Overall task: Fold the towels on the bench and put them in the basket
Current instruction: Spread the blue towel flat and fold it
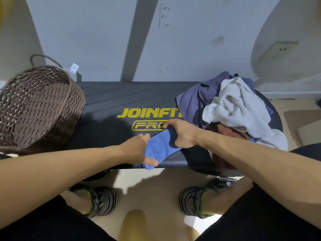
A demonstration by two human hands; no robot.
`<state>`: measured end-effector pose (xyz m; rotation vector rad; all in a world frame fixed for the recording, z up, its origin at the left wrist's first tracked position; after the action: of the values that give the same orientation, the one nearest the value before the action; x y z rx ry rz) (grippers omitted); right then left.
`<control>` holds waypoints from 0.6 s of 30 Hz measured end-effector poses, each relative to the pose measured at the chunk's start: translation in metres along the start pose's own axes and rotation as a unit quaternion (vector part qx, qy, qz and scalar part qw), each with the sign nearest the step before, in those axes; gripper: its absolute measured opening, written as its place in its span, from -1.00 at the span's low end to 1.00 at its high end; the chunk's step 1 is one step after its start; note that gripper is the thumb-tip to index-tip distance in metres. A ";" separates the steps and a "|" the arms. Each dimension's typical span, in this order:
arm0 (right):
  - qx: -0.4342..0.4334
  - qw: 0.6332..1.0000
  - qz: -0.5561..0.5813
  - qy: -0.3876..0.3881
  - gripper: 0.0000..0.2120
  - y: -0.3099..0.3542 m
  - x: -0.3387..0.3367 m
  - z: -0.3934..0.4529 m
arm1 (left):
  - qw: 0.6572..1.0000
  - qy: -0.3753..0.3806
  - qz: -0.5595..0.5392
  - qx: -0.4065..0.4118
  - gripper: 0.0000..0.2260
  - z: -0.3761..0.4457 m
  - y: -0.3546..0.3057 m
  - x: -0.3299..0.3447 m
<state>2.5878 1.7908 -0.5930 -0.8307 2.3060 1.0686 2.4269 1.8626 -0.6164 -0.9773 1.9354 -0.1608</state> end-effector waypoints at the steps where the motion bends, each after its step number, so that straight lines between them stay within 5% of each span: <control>1: 0.000 1.000 0.005 0.000 -0.48 0.001 0.000 0.001 | 1.000 0.013 -0.001 -0.003 -0.43 0.001 0.000 0.001; 6: 0.017 0.995 0.094 -0.035 -0.63 -0.005 -0.004 0.002 | 0.990 0.060 -0.125 -0.038 -0.44 0.008 0.000 -0.001; 11: -0.054 0.992 0.109 0.024 -0.60 0.004 -0.021 0.001 | 0.977 -0.008 -0.212 0.004 -0.52 0.016 -0.006 -0.008; 18: -0.148 0.972 0.183 -0.027 -0.49 0.022 -0.032 -0.004 | 0.882 -0.055 -0.463 0.067 -0.64 0.022 -0.026 -0.015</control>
<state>2.5946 1.8097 -0.5600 -0.4745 2.3423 1.6024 2.4625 1.8609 -0.6057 -1.7019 1.1896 -0.7521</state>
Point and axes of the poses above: each hand's wrist, its own z-axis towards the middle knuckle, its own x-axis out of the palm, y = z × x, the point moved 4 cm from there along z, towards the middle knuckle, and after that the axes turned 5 degrees about x, right-handed, at the moved point
